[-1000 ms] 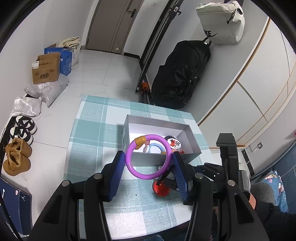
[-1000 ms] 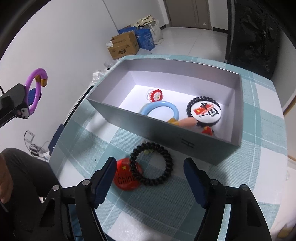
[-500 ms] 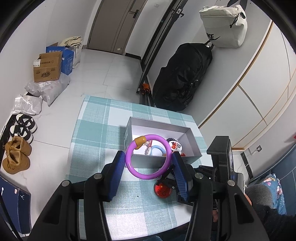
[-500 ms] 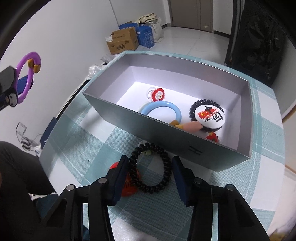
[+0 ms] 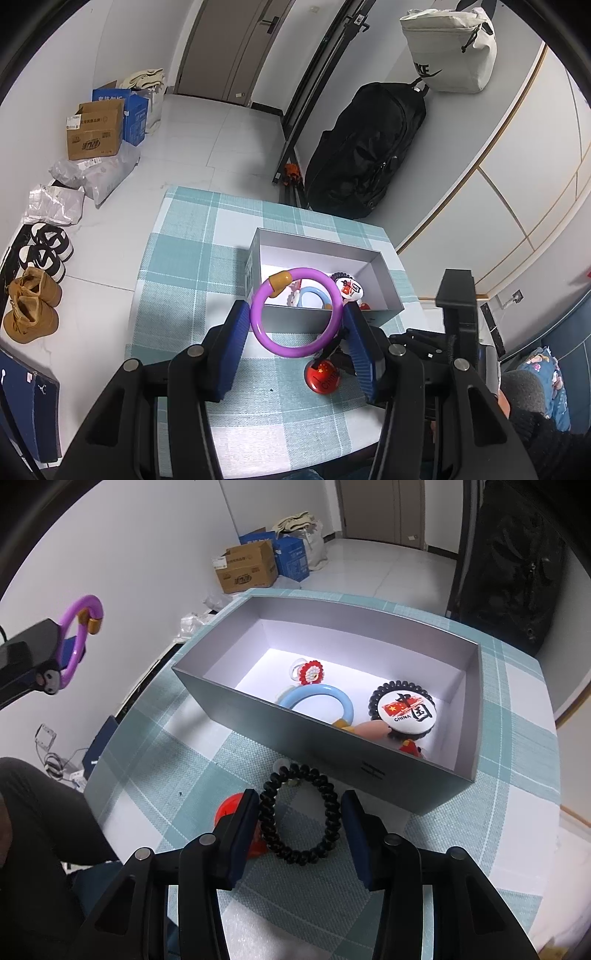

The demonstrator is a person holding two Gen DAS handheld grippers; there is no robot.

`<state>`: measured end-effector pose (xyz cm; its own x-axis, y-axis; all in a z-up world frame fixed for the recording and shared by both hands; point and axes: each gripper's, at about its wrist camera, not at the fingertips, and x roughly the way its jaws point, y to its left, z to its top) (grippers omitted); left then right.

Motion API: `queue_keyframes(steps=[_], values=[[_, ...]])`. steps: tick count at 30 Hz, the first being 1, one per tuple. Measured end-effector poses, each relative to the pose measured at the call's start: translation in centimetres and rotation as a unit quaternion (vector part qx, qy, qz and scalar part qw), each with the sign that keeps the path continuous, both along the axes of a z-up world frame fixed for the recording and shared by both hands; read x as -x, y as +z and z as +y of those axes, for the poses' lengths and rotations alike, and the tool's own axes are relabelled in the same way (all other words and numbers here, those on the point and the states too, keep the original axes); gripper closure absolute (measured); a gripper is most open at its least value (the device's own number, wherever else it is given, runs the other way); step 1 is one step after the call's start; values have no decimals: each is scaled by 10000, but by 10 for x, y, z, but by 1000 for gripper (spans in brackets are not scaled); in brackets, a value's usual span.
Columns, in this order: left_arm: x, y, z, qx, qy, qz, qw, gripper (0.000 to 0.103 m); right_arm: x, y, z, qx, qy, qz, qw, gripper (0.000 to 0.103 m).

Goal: Organize jewelry
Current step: 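Lift the purple bangle with the left tool while the right tool grasps the black coiled bracelet, then lower the purple bangle and black coiled bracelet into the box and open both tools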

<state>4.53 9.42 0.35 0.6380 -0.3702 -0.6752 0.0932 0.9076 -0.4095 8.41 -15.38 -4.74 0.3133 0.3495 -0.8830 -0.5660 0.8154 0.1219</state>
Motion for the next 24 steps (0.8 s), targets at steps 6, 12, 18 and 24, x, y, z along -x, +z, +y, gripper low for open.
queue_keyframes(steps=[6, 12, 18, 24], values=[[-4, 0, -6, 4, -7, 19, 10000, 57, 0, 14, -11, -305, -76, -31, 9995, 59], [-11, 0, -18, -32, -36, 40, 10000, 57, 4, 42, -19, -850, -69, -204, 9962, 59], [-20, -5, -27, -60, -17, 137, 9999, 57, 4, 62, -21, -1160, -70, -386, 9925, 59], [-30, -7, -34, -70, 31, 205, 9998, 57, -2, 75, -27, -1357, -169, -477, 9895, 59]])
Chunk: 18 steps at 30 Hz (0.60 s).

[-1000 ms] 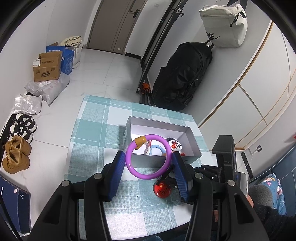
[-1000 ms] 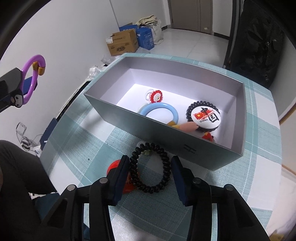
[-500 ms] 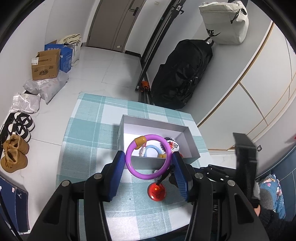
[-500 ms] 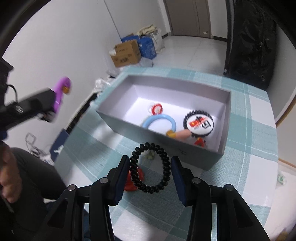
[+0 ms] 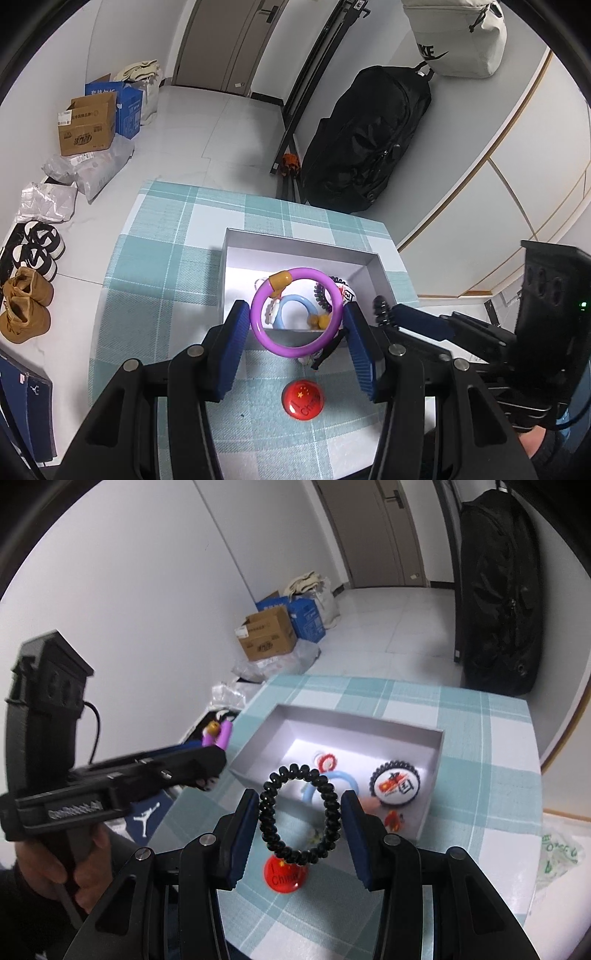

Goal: Organize jewelry
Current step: 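Lower the purple bangle and black coiled bracelet into the box and open both tools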

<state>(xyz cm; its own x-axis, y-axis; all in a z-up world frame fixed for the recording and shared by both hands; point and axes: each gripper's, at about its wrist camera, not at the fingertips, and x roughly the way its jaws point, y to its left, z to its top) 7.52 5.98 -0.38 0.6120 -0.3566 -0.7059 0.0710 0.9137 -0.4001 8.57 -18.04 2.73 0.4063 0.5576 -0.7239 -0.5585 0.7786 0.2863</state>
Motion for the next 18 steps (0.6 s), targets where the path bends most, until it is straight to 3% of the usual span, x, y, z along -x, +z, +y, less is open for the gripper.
queue_keyframes(steps=[18], values=[[-38, -10, -19, -45, -59, 296, 9995, 57, -43, 1, -22, -220, -360, 189, 9989, 60]])
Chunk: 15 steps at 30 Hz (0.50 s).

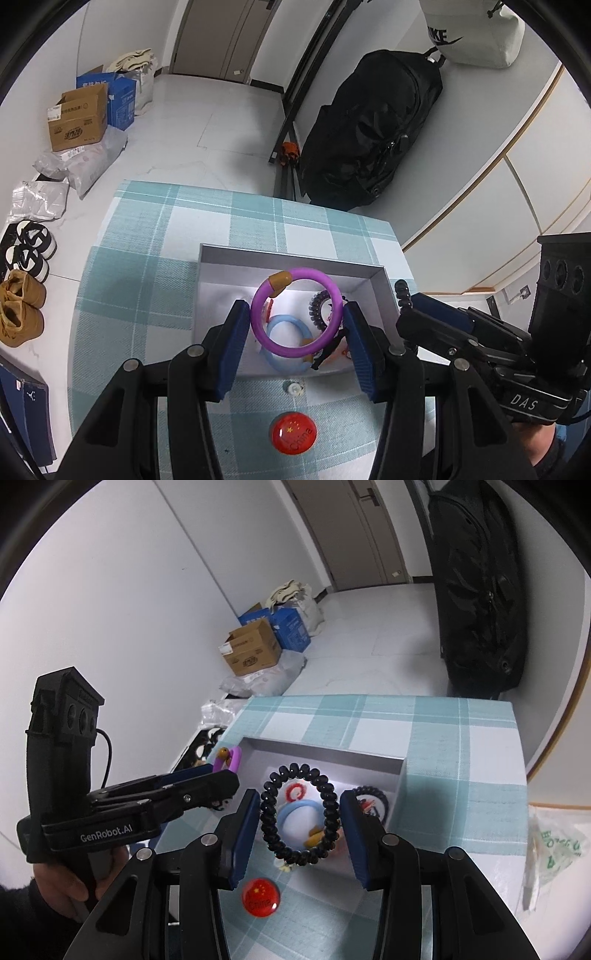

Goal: Organize jewelry
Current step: 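Lower the purple bangle and black coiled bracelet into the box and open both tools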

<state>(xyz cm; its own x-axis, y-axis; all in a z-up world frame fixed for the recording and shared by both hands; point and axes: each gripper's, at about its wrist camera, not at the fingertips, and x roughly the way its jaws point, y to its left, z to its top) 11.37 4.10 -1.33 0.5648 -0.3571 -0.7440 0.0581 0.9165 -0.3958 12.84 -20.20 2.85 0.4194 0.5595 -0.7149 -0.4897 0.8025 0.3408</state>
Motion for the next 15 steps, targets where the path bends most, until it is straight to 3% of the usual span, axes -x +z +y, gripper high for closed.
queue_keyframes(steps=[15], values=[[-29, -20, -5, 42, -9, 405, 9992, 57, -25, -13, -2, -109, -119, 301, 9994, 60]])
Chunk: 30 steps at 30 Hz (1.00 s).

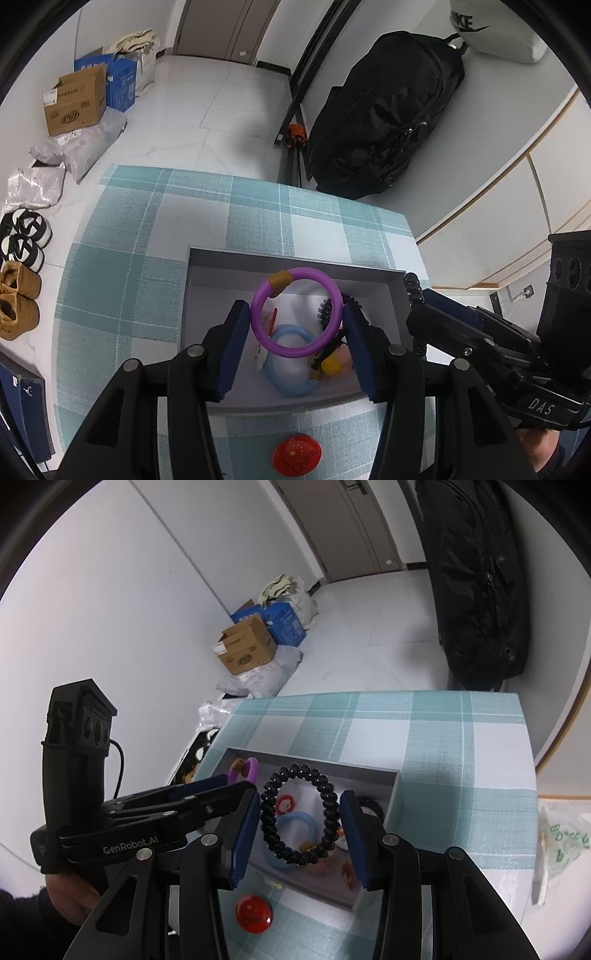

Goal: Organize jewelry
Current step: 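Lower the purple bangle and black coiled bracelet into the box and open both tools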

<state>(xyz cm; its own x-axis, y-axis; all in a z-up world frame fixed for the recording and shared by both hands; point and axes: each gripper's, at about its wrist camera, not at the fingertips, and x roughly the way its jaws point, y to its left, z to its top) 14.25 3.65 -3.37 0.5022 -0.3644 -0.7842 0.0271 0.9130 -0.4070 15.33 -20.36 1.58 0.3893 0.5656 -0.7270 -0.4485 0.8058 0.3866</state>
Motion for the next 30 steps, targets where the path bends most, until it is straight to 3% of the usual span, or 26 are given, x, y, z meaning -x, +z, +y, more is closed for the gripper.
queue_keyframes(steps=[21, 25, 27, 30], values=[[-12, -6, -3, 258, -110, 54, 9996, 56, -17, -19, -8, -126, -301, 476, 9983, 56], [-14, -8, 1, 423, -104, 177, 9989, 50, -15, -16, -6, -61, -276, 375, 9989, 51], [-11, -6, 7, 602, -56, 179, 9980, 43, -12, -12, -7, -122, -252, 303, 9991, 41], [-4, 1, 12, 678, 34, -2, 9977, 39, -7, -6, -10, -147, -253, 143, 9995, 35]])
